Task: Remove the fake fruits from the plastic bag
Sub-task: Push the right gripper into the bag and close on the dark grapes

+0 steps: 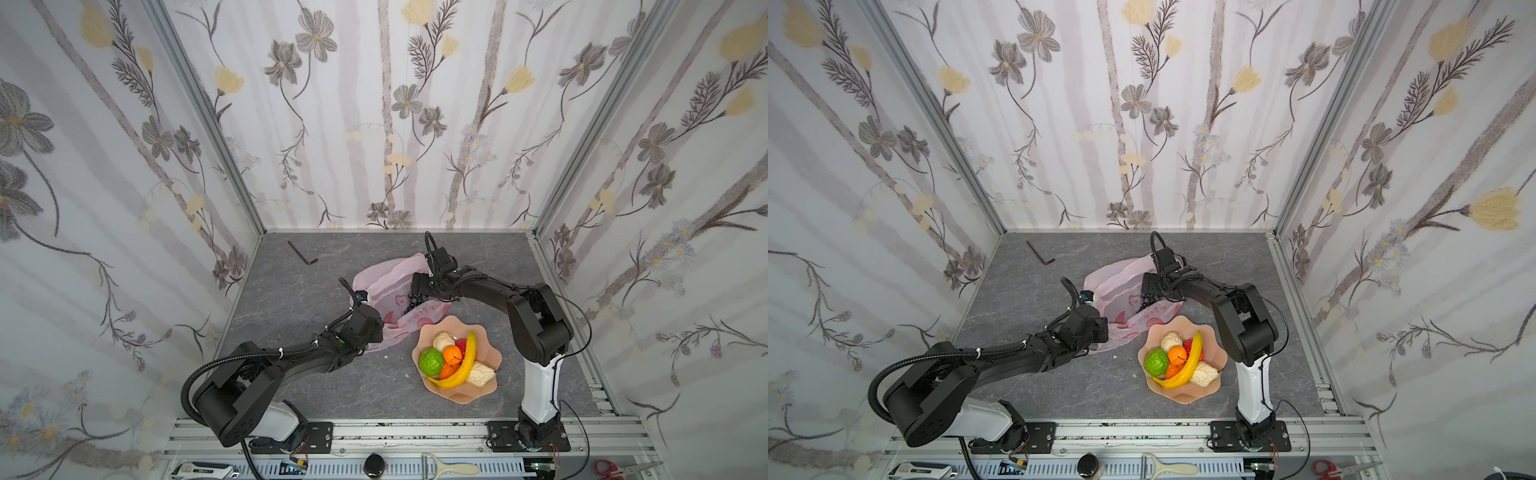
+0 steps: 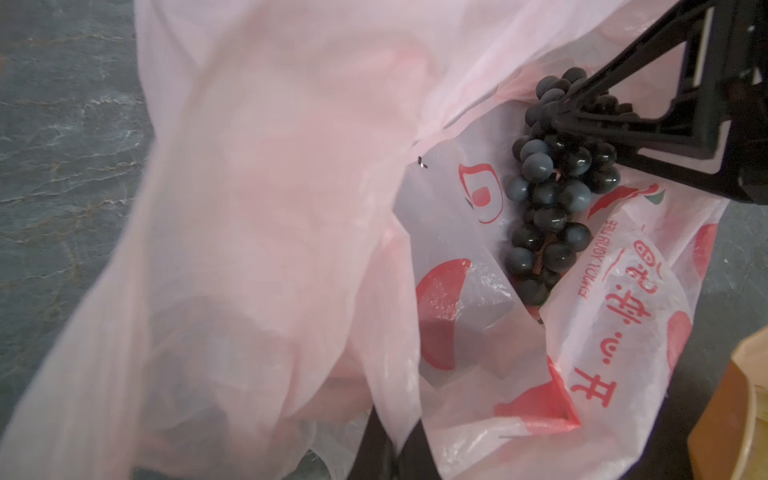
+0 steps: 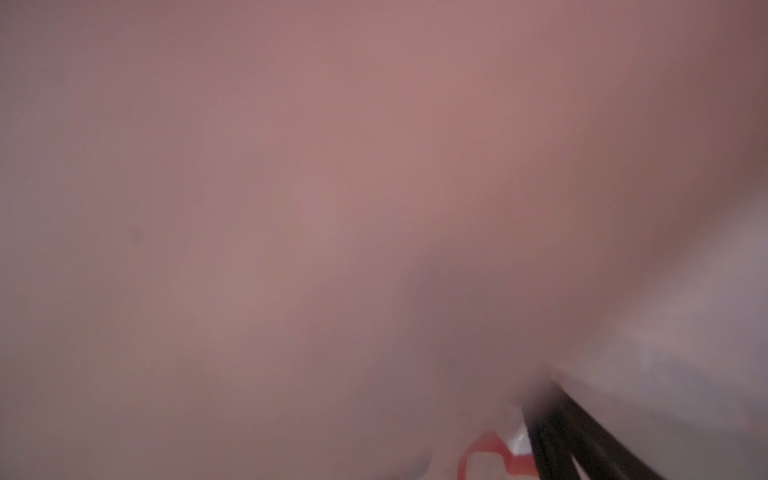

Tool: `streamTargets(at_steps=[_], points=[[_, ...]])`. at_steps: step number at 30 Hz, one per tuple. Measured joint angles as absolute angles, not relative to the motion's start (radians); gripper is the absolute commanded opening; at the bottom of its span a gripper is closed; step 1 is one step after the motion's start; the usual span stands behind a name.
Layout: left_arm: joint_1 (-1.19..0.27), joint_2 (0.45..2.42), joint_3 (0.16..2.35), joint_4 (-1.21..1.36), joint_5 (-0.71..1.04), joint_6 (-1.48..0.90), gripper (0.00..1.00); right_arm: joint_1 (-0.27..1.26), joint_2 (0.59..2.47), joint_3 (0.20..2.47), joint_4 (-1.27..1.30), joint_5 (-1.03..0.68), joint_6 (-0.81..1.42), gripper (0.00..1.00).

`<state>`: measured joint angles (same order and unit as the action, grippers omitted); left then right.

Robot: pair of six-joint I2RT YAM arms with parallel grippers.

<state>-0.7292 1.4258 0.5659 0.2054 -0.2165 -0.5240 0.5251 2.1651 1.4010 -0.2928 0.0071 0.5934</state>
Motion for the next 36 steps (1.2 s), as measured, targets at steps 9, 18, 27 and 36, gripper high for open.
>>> streamTargets(at_steps=[9, 18, 27, 36], points=[[-0.808, 1.409, 0.566, 0.223, -0.216, -0.47, 0.0, 0.513, 2.29, 1.578, -0.379, 0.07, 0.56, 0.93], [-0.845, 1.402, 0.531, 0.266, -0.225, -0.448, 0.0, 0.51, 2.373, 1.67, -0.461, 0.098, 0.514, 0.79], [-0.848, 1.417, 0.531, 0.29, -0.245, -0.448, 0.0, 0.511, 2.397, 1.697, -0.458, 0.048, 0.489, 0.47], [-0.848, 1.427, 0.525, 0.294, -0.261, -0.449, 0.0, 0.502, 2.333, 1.625, -0.377, -0.057, 0.489, 0.37]])
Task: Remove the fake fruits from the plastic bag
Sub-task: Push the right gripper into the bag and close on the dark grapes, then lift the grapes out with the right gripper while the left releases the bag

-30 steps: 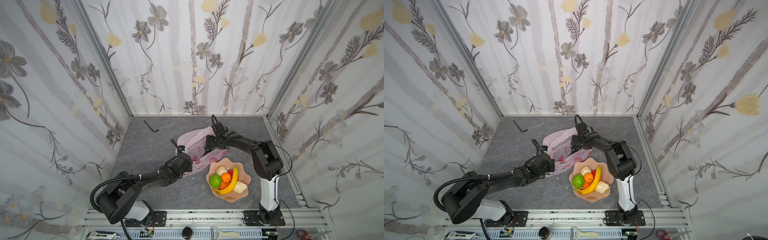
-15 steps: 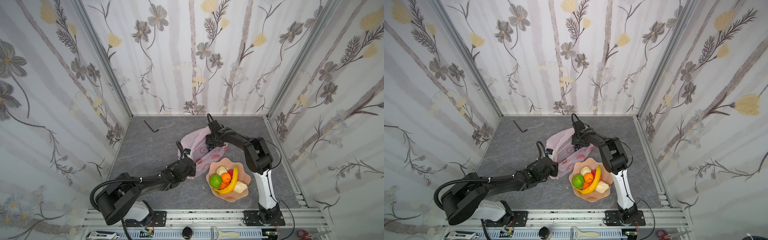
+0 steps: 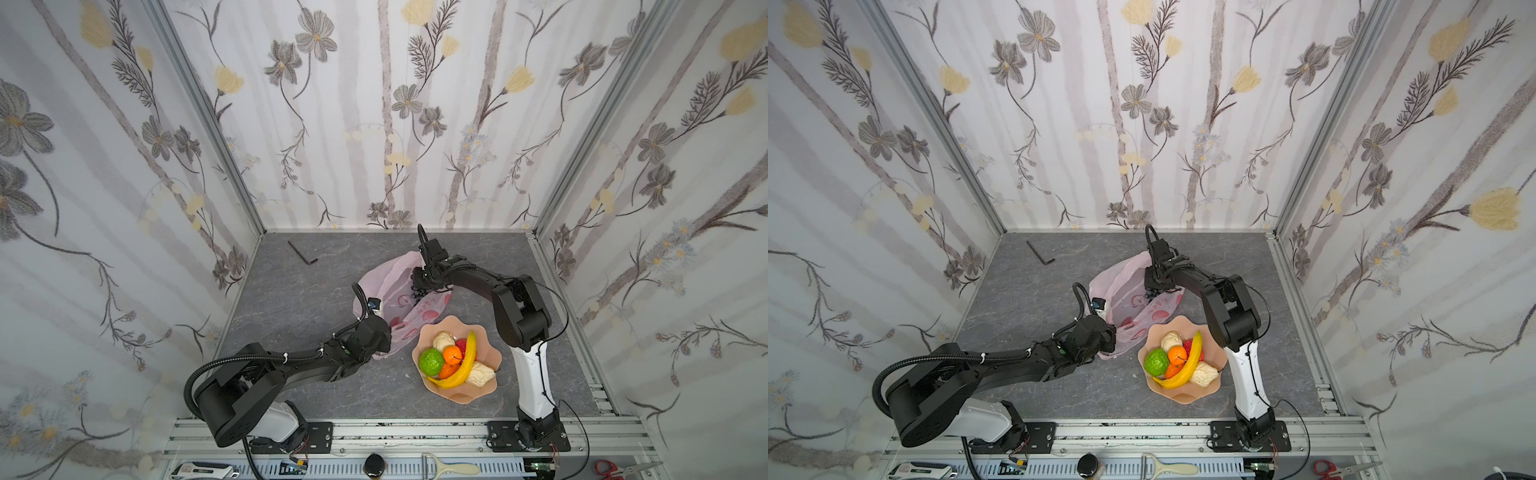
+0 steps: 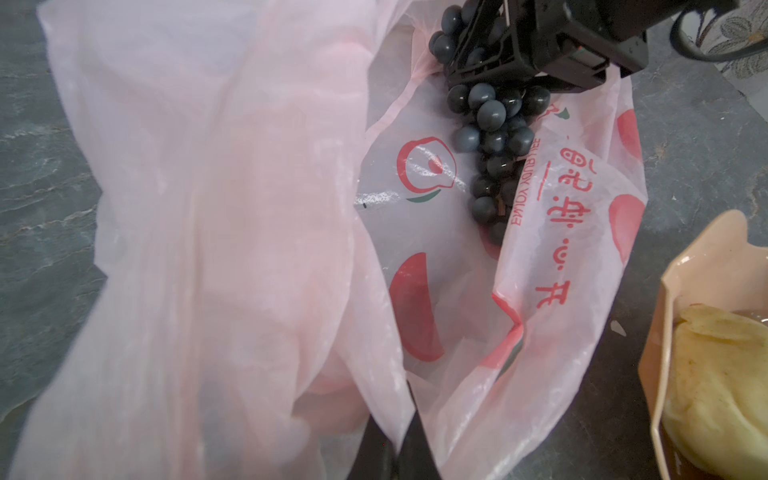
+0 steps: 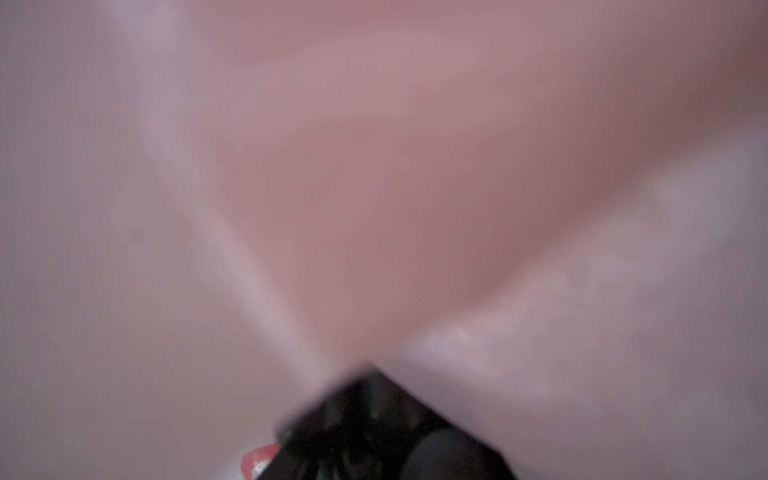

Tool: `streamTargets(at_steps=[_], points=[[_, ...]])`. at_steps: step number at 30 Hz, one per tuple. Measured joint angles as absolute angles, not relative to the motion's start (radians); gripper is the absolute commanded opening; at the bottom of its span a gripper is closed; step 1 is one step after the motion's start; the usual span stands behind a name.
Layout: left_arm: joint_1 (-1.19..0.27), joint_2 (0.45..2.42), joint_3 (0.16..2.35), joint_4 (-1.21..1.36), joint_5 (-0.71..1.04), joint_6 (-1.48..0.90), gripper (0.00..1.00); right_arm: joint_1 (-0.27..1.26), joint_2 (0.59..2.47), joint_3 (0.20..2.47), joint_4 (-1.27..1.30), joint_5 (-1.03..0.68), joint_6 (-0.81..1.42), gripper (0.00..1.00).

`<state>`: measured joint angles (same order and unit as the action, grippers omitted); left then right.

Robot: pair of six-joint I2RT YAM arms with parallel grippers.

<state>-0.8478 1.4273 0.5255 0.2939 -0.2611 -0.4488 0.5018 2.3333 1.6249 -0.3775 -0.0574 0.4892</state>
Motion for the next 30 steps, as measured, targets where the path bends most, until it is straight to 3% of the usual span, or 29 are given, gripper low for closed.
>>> streamTargets(at_steps=[9, 17, 30], points=[[-0.847, 1.444, 0.532, 0.294, -0.262, -0.453, 0.0, 0.492, 2.327, 1.604, -0.325, -0.15, 0.496, 0.35], [-0.814, 1.497, 0.607, 0.261, -0.268, -0.488, 0.0, 0.511, 2.24, 1.563, -0.294, -0.185, 0.496, 0.41], [-0.742, 1.534, 0.652, 0.205, -0.247, -0.501, 0.0, 0.551, 2.149, 1.504, -0.251, -0.231, 0.454, 0.43]])
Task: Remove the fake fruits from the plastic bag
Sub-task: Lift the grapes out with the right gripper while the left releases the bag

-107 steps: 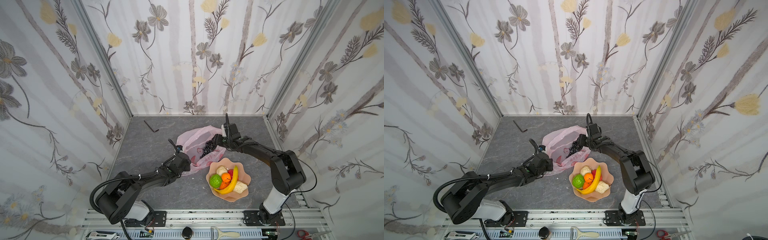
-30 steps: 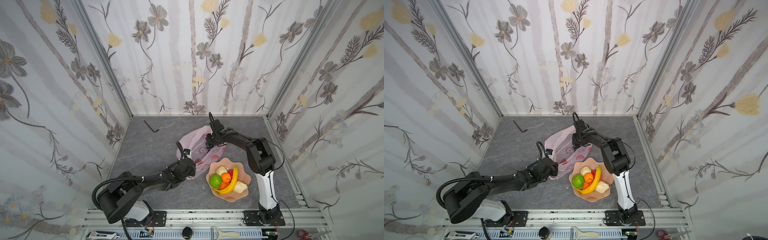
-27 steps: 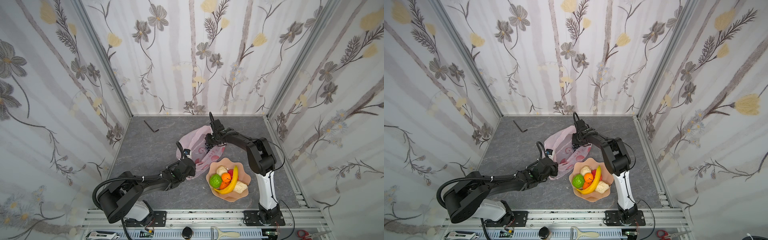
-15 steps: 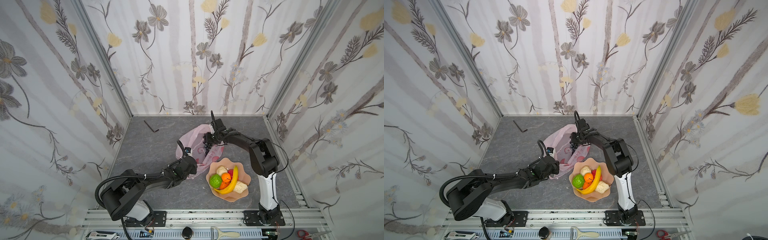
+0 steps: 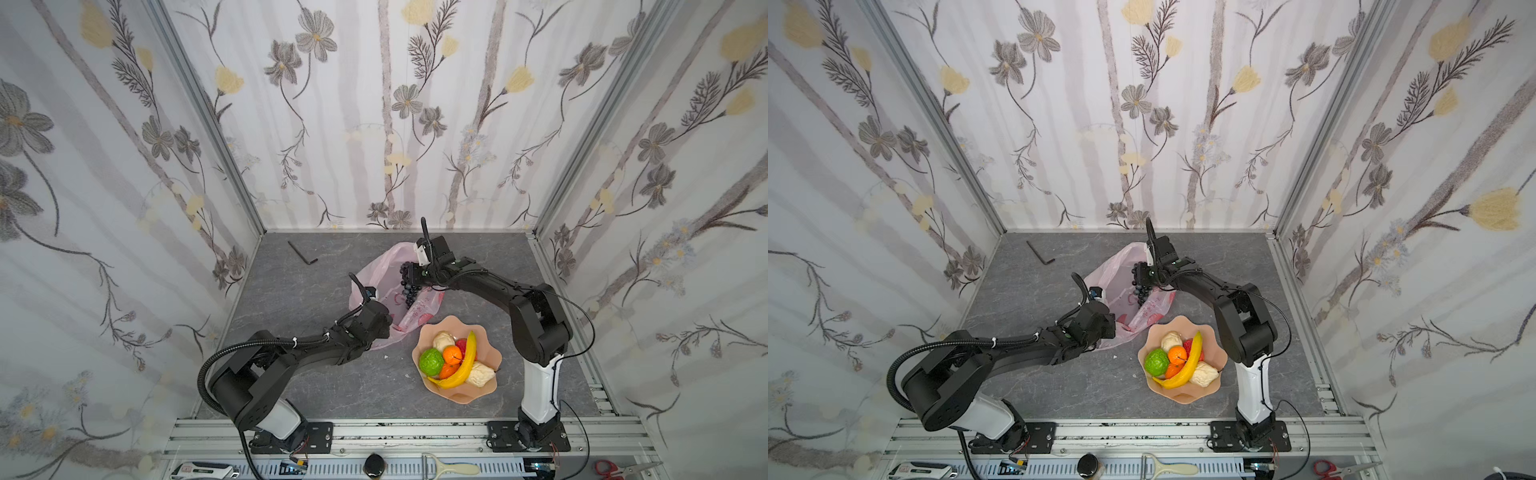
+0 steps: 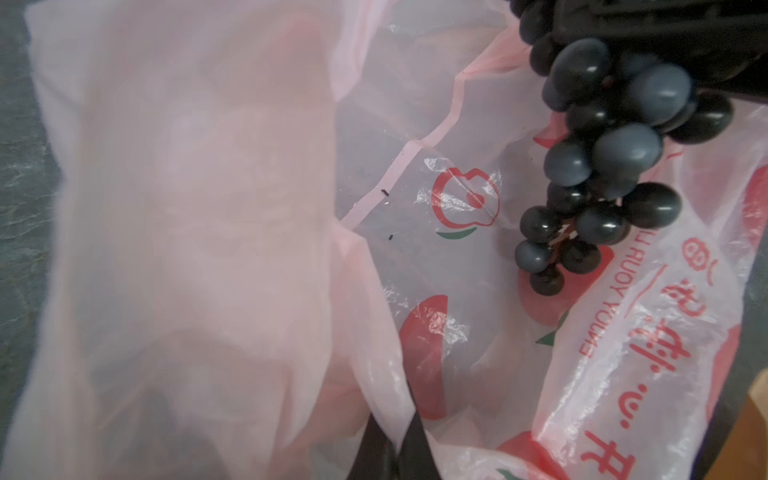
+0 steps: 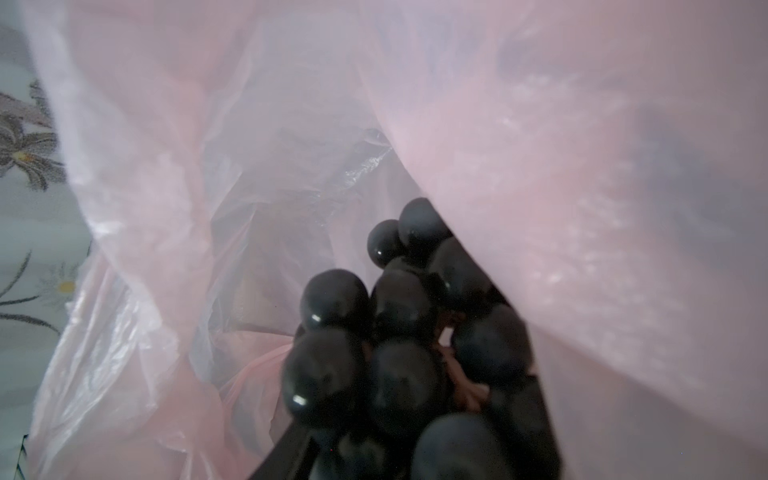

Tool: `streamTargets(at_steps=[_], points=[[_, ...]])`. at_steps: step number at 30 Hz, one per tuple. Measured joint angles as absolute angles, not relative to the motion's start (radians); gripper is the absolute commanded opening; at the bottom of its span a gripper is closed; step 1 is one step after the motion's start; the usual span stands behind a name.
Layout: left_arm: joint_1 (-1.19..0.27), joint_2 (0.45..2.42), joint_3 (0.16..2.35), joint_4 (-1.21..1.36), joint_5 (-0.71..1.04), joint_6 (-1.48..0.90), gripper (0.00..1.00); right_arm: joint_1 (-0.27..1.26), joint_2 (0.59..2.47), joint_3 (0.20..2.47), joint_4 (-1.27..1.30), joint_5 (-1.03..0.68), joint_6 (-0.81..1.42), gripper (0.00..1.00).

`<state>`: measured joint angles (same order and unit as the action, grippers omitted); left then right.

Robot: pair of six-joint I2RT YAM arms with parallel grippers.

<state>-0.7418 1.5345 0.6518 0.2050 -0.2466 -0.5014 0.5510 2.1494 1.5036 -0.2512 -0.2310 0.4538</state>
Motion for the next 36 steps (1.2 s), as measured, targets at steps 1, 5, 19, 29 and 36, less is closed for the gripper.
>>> streamTargets(at_steps=[1, 5, 19, 29, 36], points=[[-0.733, 1.539, 0.652, 0.204, -0.241, -0.503, 0.0, 0.558, 2.148, 1.503, -0.25, -0.234, 0.45, 0.43], [-0.671, 1.566, 0.651, 0.177, -0.231, -0.516, 0.0, 0.565, 2.109, 1.447, -0.219, -0.262, 0.436, 0.44], [-0.435, 1.587, 0.612, 0.114, -0.299, -0.669, 0.0, 0.523, 1.89, 1.25, -0.064, -0.466, 0.425, 0.45], [-0.427, 1.582, 0.624, 0.054, -0.354, -0.71, 0.0, 0.488, 1.845, 1.155, -0.027, -0.432, 0.452, 0.45], [-0.424, 1.576, 0.619, 0.041, -0.366, -0.714, 0.0, 0.48, 1.826, 1.145, -0.027, -0.387, 0.462, 0.45]])
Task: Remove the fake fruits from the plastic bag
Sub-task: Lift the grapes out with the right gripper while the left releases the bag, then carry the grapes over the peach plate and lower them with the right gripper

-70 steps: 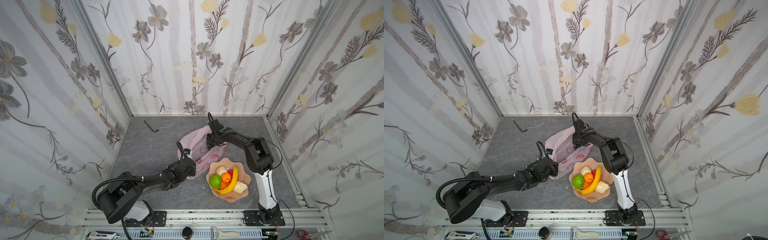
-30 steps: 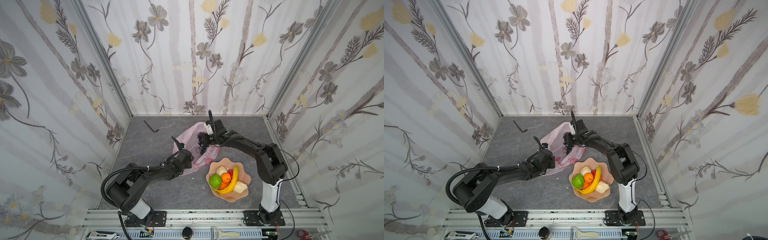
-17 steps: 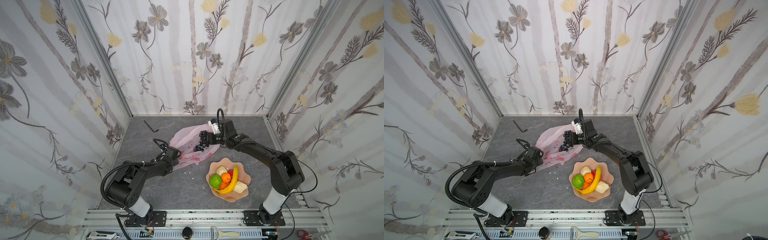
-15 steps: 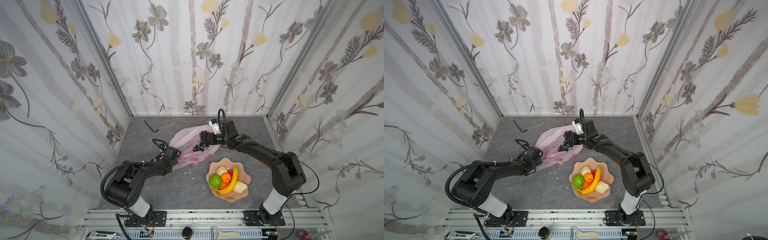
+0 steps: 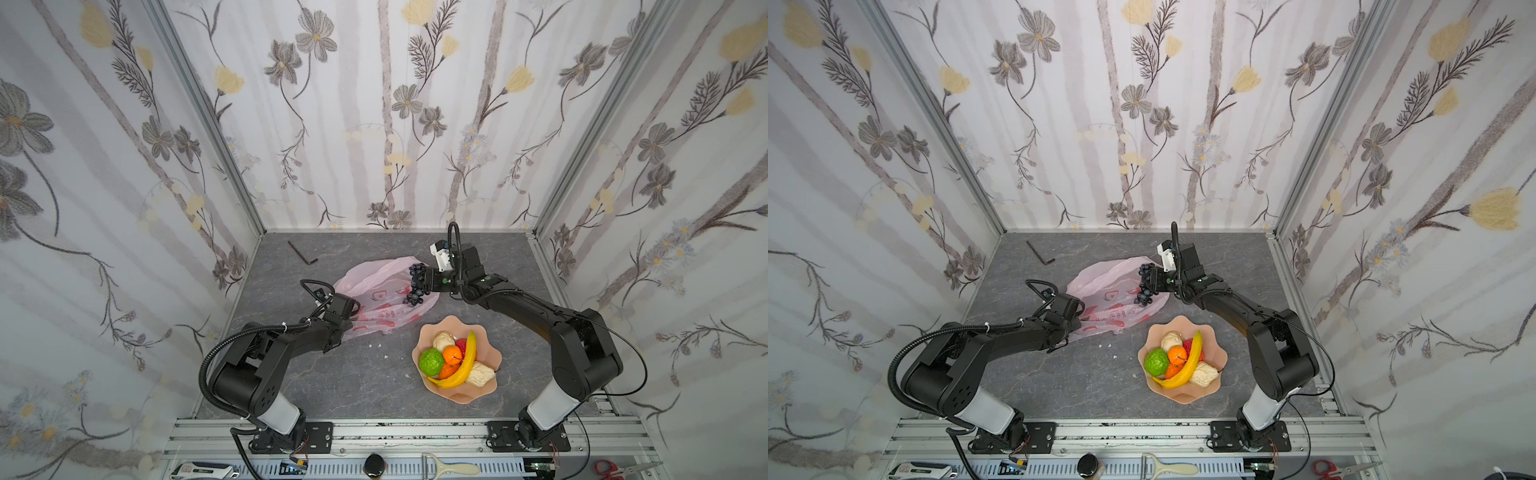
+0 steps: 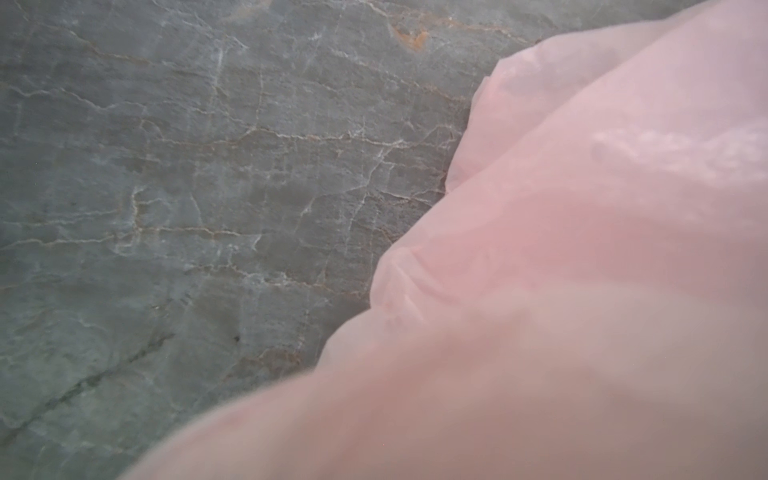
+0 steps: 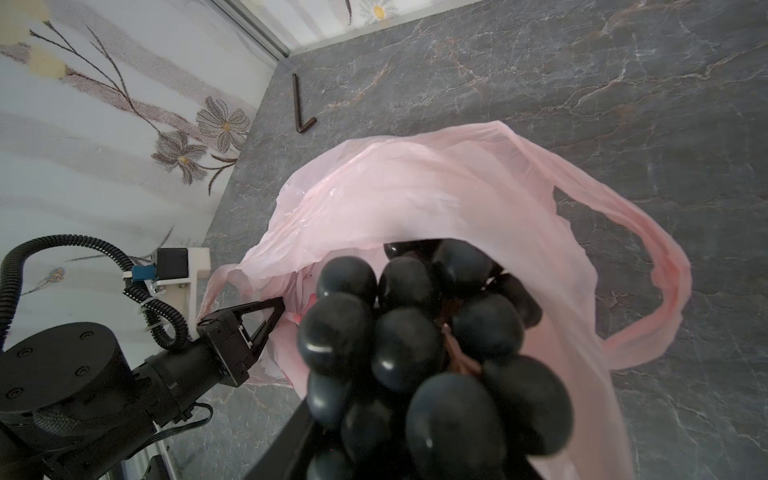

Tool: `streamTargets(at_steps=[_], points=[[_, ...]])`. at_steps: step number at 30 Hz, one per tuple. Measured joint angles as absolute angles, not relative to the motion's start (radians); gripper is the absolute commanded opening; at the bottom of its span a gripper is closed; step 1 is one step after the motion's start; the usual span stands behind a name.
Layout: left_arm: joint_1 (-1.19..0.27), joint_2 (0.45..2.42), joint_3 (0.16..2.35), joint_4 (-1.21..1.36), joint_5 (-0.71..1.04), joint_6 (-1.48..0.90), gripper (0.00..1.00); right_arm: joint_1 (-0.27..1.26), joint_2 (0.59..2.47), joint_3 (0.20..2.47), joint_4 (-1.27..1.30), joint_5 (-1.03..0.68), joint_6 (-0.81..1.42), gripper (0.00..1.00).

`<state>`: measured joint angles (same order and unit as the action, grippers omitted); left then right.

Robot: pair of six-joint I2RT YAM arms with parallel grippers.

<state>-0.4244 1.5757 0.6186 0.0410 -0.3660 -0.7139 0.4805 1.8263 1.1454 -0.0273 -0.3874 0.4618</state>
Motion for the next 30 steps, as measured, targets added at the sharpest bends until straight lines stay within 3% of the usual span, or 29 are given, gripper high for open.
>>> streamTargets(at_steps=[19, 30], points=[[-0.422, 1.579, 0.647, -0.006, -0.353, -0.709, 0.0, 0.416, 1.542, 1.087, -0.119, -0.438, 0.382, 0.43], [-0.421, 1.544, 0.622, -0.023, -0.345, -0.677, 0.0, 0.291, 1.292, 0.984, -0.342, -0.325, 0.335, 0.44]])
